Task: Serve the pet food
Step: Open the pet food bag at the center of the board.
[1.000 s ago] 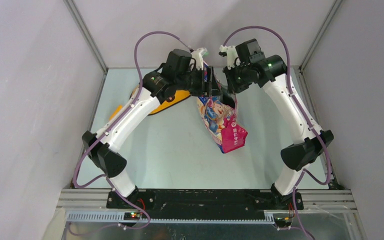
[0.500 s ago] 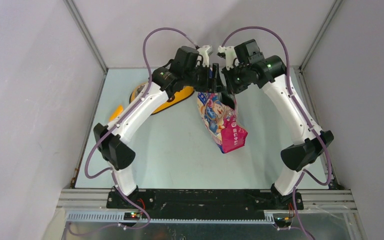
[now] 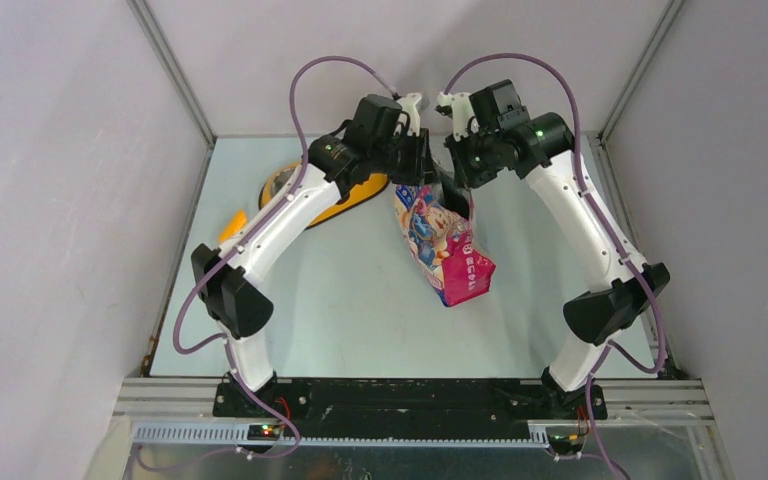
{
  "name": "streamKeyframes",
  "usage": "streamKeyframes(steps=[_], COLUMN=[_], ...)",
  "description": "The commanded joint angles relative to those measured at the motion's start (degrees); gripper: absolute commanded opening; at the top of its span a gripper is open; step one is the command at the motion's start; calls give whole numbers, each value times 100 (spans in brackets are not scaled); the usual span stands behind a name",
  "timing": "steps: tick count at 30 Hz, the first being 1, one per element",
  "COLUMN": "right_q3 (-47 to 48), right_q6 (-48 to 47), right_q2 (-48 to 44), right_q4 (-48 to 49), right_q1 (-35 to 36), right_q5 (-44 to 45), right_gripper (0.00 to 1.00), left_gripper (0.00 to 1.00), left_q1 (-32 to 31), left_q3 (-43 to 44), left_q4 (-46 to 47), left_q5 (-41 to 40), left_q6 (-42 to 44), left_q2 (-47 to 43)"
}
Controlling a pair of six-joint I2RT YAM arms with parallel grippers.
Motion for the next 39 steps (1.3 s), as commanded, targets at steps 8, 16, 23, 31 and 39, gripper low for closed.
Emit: streamKeyframes(steps=[8, 16, 23, 31, 39], right_q3=[79, 105, 249, 305, 387], right_q6=[-54, -43, 21, 11, -71], right_q2=[-358, -366, -328, -317, -185], right_q4=[281, 322, 321, 312, 338], right_q1=[30, -3, -20, -33, -22], right_q5=[339, 640, 955, 956, 306], right_gripper=[3, 2, 2, 3, 33], left_gripper=[5, 0, 0, 0, 48], left_q1=[-15, -16, -67, -191, -210], left_q3=[105, 185, 187, 312, 226], left_q4=[62, -83, -299, -510, -432], left_q5=[3, -393, -906, -1235, -1052], left_q6=[0, 67, 77, 101, 128], left_q2=[-132, -581, -772, -779, -736])
